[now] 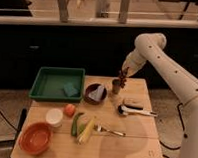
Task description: Place grapes in metal cup
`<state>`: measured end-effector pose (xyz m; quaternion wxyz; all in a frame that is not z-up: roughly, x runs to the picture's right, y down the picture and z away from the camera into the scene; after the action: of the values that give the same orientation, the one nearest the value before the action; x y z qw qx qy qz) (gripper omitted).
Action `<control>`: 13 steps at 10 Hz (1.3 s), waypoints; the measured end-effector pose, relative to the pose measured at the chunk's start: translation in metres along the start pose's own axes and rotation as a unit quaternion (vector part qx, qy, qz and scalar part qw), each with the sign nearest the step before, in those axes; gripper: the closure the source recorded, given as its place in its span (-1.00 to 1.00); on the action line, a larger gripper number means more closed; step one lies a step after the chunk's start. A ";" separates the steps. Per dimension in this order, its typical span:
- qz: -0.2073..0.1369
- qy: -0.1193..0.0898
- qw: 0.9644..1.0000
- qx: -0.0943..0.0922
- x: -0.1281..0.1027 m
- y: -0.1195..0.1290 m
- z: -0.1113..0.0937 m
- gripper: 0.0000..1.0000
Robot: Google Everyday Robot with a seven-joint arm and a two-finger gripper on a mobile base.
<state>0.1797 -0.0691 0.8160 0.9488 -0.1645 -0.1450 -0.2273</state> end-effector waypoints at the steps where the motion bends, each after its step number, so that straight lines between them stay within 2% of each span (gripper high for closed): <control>1: -0.002 -0.001 1.000 0.002 -0.001 -0.006 0.000 0.98; 5: -0.008 -0.005 1.000 0.000 0.000 -0.017 0.002 0.98; 10: -0.014 -0.015 1.000 -0.013 -0.001 -0.021 0.014 0.94; 13: -0.012 -0.018 1.000 -0.022 0.000 -0.019 0.018 0.37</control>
<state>0.1669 -0.0782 0.8367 0.9392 -0.1877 -0.1593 -0.2392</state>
